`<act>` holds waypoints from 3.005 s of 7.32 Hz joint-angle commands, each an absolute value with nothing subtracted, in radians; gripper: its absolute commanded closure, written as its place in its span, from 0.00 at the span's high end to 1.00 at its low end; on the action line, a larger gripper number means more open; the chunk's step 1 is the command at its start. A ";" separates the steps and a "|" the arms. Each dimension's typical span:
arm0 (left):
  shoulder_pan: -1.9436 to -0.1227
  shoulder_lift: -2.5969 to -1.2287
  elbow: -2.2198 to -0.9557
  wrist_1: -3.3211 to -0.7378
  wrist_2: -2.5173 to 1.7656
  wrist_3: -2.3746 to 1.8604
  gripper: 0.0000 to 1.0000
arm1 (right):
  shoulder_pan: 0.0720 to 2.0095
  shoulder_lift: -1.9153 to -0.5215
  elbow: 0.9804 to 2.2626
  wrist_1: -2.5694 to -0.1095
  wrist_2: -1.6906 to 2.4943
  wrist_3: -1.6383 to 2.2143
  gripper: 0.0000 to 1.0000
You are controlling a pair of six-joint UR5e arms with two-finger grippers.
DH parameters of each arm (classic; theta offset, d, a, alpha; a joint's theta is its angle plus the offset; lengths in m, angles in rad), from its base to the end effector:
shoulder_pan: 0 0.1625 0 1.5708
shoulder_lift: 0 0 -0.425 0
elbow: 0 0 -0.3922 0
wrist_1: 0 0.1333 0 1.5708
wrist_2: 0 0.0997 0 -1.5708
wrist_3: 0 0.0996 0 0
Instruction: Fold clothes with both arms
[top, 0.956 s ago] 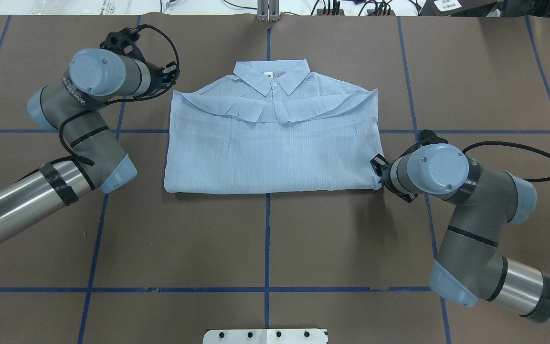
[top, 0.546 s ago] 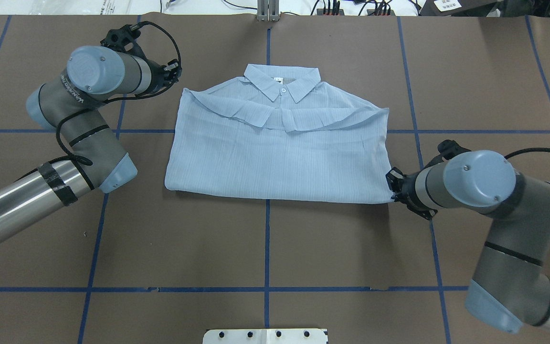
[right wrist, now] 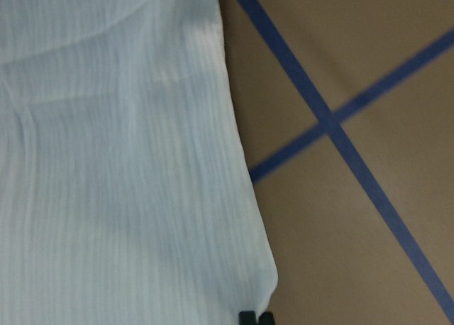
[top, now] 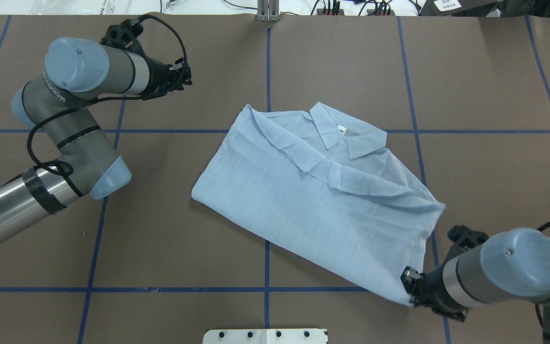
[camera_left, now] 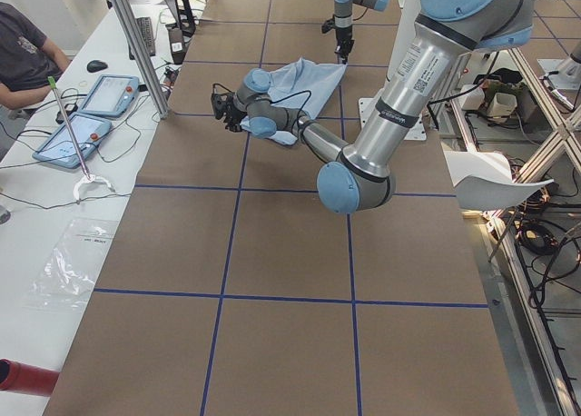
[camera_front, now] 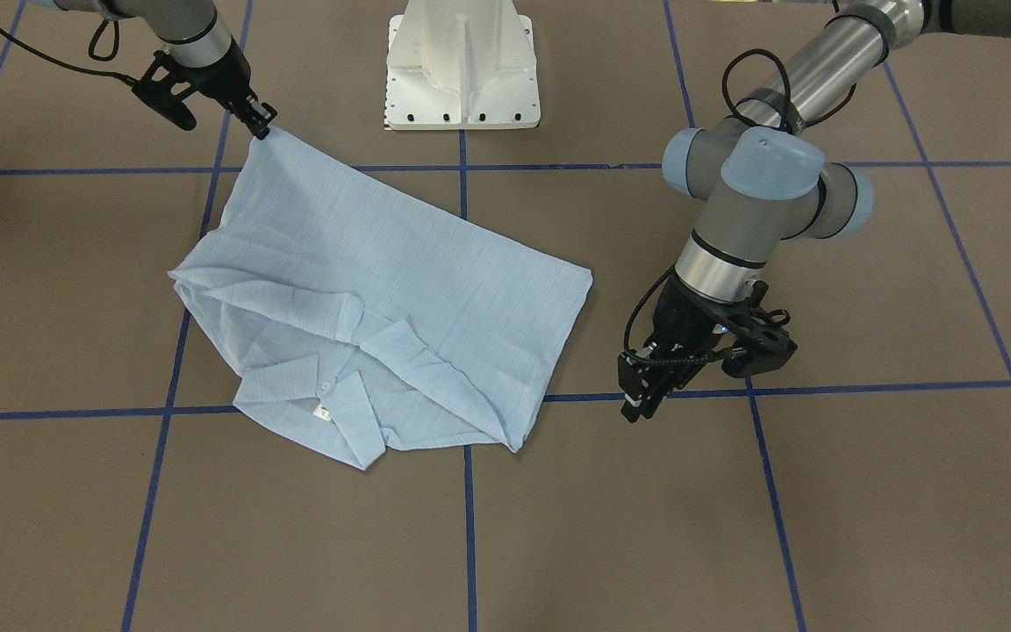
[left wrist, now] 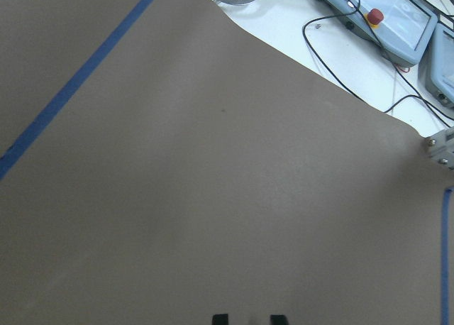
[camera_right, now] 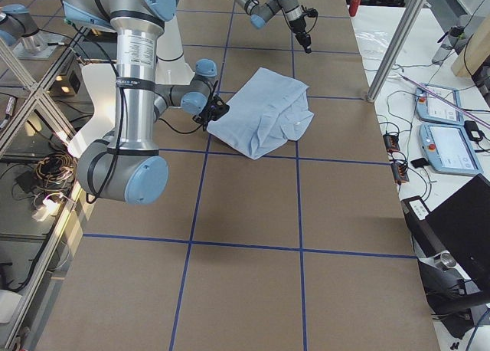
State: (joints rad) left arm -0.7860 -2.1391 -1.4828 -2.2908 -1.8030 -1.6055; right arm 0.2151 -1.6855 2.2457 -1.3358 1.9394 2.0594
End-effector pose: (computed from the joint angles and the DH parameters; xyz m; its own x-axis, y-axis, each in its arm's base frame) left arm 0.4187 -0.5754 0.2816 0.2371 -0.2851 -0.9287 0.5455 0.8301 -0.1156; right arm -0.3893 -0.1848 0.3702 0.6285 0.5855 0.5120 -0.2750 0.7830 -0.5579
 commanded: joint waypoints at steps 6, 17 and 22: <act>-0.623 -1.947 -1.779 -2.281 -1.896 -1.934 0.48 | 0.203 -1.680 2.303 -1.335 1.991 2.142 1.00; -0.391 -1.994 -1.700 -2.145 -1.740 -2.034 0.00 | 0.730 -1.390 1.987 -1.330 1.968 1.750 1.00; -0.622 -2.110 -1.567 -2.141 -1.695 -1.741 0.00 | 0.733 -1.381 1.987 -1.335 1.959 1.753 1.00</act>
State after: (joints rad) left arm -0.5229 -2.0336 -1.6526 -2.1357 -1.6969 -1.8111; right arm 0.7328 -1.3813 1.9863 -1.3343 1.9591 1.7519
